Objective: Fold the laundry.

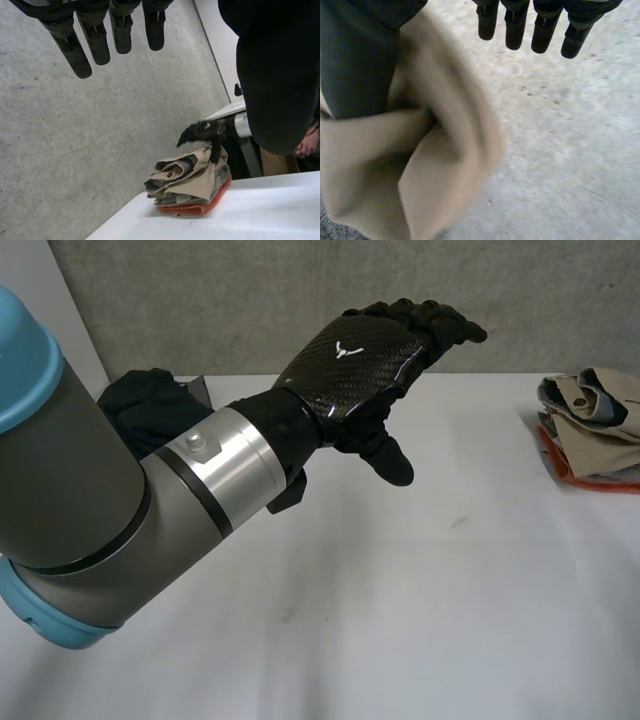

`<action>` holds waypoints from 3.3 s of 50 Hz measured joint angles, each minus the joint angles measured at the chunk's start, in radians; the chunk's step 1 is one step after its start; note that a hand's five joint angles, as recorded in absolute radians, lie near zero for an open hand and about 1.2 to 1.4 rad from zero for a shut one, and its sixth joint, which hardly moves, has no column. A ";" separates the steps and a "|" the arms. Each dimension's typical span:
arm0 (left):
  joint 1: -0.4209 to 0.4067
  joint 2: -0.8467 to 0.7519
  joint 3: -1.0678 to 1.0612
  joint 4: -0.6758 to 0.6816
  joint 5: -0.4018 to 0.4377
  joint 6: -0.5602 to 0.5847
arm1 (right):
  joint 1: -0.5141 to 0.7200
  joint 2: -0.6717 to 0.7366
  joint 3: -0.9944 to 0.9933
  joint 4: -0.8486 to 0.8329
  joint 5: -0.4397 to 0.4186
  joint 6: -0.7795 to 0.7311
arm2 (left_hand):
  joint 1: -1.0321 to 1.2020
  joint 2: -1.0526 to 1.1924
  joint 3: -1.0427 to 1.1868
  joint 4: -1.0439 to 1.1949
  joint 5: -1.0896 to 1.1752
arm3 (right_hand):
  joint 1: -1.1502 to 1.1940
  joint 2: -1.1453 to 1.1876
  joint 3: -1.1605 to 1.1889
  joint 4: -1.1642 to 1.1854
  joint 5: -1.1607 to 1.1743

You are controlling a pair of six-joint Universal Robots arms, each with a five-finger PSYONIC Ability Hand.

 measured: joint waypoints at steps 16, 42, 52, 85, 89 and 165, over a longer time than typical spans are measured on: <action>-0.005 0.015 0.032 0.001 -0.006 -0.006 | -0.149 -0.307 -0.113 0.360 0.433 -0.133 | 0.000 0.000 0.000 0.000 0.000 | 0.000 0.000 0.000 0.000 0.000; 0.507 -0.217 0.232 -0.105 -0.401 0.490 | 0.682 -0.616 0.647 -0.122 0.206 -0.077 | 0.000 0.017 0.017 0.031 0.000 | 0.000 0.000 0.000 0.000 0.000; 0.586 -0.604 0.286 0.170 -0.278 0.658 | 0.709 -0.554 0.849 -0.114 0.222 -0.181 | -0.002 0.007 0.009 0.014 -0.001 | 0.000 0.000 0.000 0.000 0.000; 0.424 -0.456 0.278 0.441 -0.280 0.424 | 0.661 -0.553 0.924 -0.120 0.243 -0.227 | 0.861 0.958 0.931 0.989 0.893 | 0.000 0.000 0.000 0.000 0.000; 0.316 -0.224 0.105 0.446 -0.281 0.292 | 0.649 -0.584 0.922 -0.115 0.263 -0.223 | 0.861 0.965 0.947 0.993 0.906 | 0.000 0.000 0.000 0.000 0.000; 0.363 -0.152 -0.297 0.132 -0.417 0.313 | 0.672 -0.922 1.013 0.872 0.326 -0.681 | 0.007 0.016 0.029 0.023 0.007 | 0.562 0.620 0.630 0.638 0.626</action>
